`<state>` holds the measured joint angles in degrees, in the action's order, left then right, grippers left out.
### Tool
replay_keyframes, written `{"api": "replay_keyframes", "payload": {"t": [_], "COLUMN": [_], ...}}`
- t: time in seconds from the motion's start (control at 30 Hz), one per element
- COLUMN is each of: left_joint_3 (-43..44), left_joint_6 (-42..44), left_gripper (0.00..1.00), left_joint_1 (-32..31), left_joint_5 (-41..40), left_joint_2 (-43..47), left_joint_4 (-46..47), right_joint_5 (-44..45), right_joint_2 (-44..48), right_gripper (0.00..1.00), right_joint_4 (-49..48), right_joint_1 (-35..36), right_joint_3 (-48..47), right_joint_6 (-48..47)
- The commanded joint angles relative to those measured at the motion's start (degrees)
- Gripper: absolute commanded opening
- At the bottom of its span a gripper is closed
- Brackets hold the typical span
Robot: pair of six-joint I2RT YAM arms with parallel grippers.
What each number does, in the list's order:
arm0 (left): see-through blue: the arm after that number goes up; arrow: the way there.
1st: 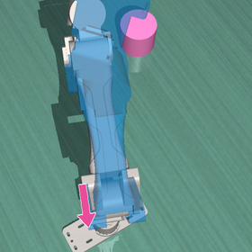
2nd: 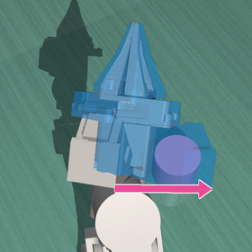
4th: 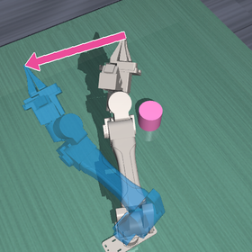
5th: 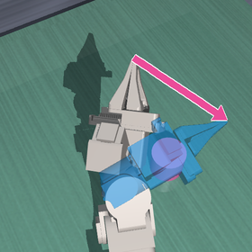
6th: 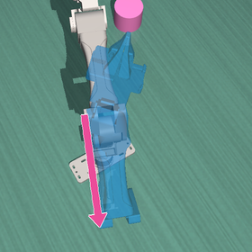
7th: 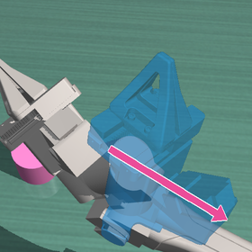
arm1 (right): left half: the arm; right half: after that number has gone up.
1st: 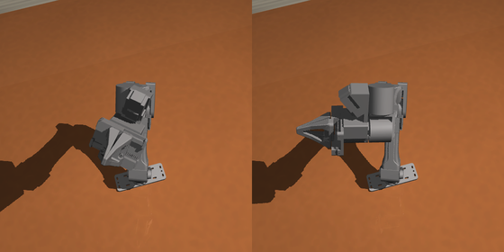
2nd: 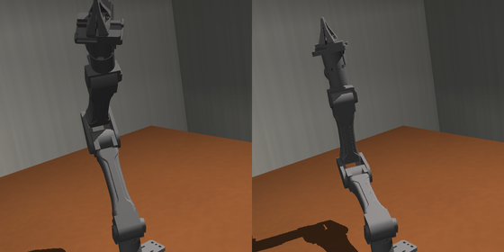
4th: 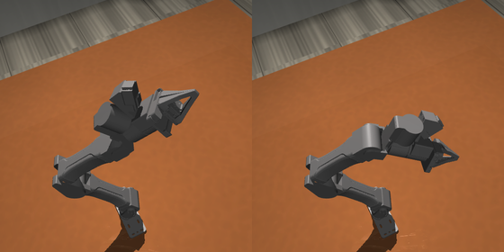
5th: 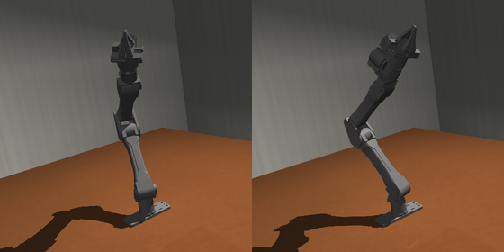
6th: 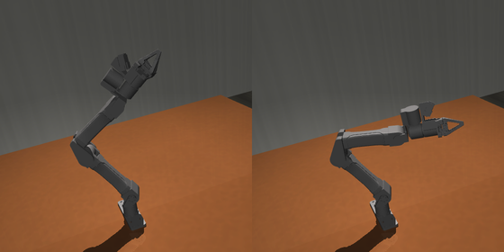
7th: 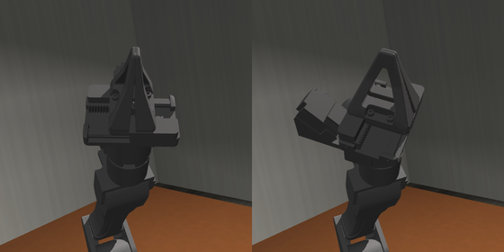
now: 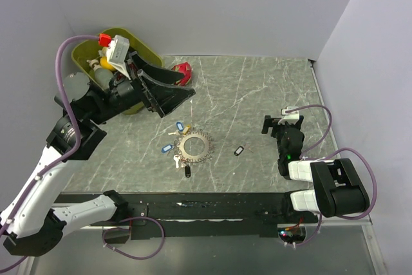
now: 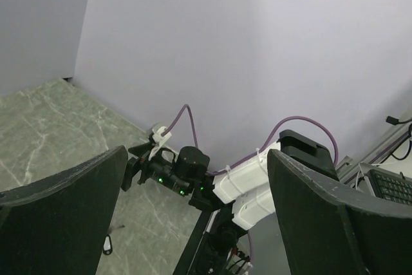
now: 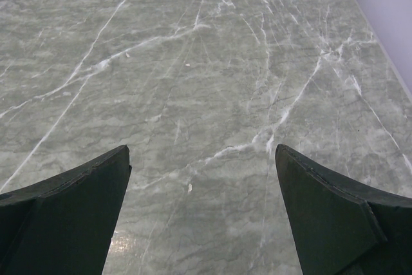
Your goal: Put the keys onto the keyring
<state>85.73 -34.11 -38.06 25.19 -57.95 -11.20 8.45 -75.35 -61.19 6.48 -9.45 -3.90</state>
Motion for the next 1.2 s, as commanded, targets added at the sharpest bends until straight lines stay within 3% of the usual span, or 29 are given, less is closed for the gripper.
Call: {"api": "replay_keyframes", "payload": {"t": [0.0, 0.77, 0.97, 1.17], "left_joint_3": [-0.8, -6.4, -12.3, -25.2], "left_joint_6": [0.3, 3.2, 4.7, 3.1], "left_gripper": [0.96, 0.96, 0.96, 0.96], "left_joint_1": [0.2, 0.2, 0.2, 0.2], "left_joint_5": [-4.0, -13.0, -19.7, -23.3], "left_joint_2": [2.5, 0.4, 0.3, 1.6], "left_joint_4": [-1.0, -3.1, -0.3, 6.1], "right_joint_5": [-0.1, -0.1, -0.1, -0.1], "right_joint_2": [0.3, 0.3, 0.3, 0.3], "right_gripper": [1.0, 1.0, 1.0, 1.0], "right_joint_4": [-1.1, -1.1, -1.1, -1.1], "right_joint_1": [-0.5, -0.5, -0.5, -0.5], "right_joint_3": [-2.2, -2.2, -2.3, -2.2], "right_joint_6": [0.3, 0.3, 0.3, 0.3]}}
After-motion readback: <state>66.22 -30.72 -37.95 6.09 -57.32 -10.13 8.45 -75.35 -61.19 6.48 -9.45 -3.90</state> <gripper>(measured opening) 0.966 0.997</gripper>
